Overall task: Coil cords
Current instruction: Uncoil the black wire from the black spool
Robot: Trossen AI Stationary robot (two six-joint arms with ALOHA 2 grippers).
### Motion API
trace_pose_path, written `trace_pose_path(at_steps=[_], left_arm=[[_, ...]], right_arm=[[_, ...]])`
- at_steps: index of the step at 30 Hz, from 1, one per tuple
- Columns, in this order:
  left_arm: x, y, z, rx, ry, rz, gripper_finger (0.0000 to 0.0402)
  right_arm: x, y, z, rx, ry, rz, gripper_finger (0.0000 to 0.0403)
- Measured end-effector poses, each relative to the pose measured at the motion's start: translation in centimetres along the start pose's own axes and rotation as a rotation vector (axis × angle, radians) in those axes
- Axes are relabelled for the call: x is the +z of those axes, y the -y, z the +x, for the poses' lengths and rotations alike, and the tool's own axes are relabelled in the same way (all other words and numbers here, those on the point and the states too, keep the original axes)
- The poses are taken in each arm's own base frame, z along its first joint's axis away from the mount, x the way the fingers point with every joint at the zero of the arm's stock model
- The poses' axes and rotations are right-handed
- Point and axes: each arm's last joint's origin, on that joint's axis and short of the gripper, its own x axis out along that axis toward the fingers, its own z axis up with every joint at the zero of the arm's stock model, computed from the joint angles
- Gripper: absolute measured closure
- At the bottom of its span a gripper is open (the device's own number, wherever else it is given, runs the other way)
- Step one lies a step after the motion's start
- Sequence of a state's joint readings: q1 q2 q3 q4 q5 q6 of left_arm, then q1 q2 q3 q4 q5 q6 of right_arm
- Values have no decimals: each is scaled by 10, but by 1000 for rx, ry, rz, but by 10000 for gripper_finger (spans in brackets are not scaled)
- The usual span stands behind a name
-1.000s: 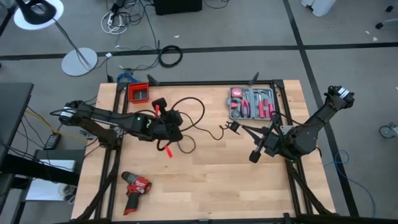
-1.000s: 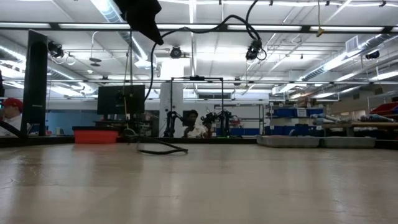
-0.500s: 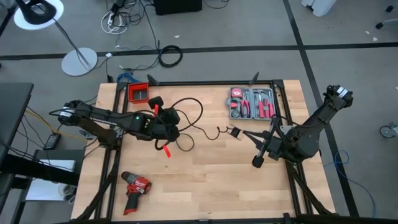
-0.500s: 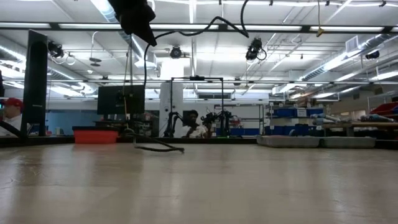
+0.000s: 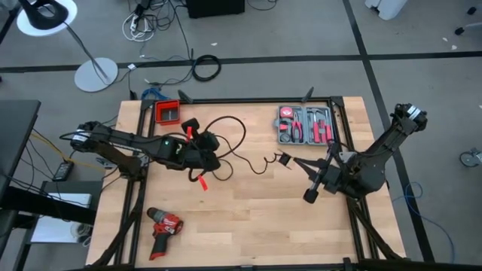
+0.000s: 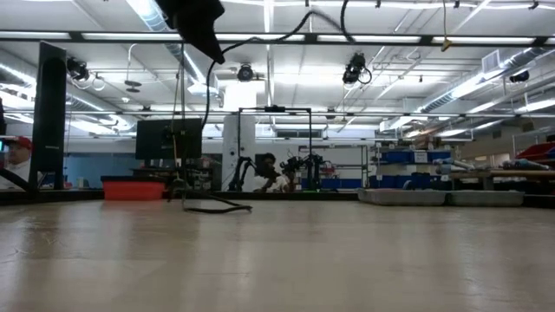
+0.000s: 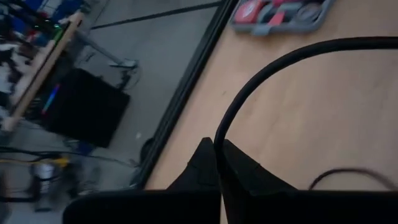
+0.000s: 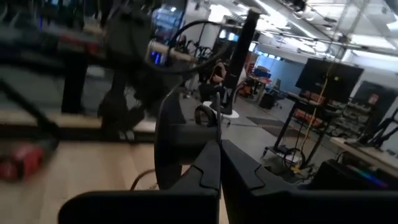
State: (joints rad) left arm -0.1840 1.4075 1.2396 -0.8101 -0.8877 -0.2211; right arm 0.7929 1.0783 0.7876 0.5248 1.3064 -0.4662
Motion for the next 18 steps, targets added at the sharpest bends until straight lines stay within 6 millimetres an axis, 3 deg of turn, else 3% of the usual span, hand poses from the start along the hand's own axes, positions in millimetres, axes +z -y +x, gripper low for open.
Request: trace_pose_path(at_steps=[7, 15, 18], left_arm=[[13, 33, 8, -131, 83, -28, 402], [12, 75, 27, -209, 81, 1, 402], [13, 86, 26, -254, 109, -15, 402]], right_arm=[[6, 11, 18, -57, 36, 17, 403], [8, 28, 43, -131, 91, 38, 403], [6, 35, 54, -183, 79, -8, 403]])
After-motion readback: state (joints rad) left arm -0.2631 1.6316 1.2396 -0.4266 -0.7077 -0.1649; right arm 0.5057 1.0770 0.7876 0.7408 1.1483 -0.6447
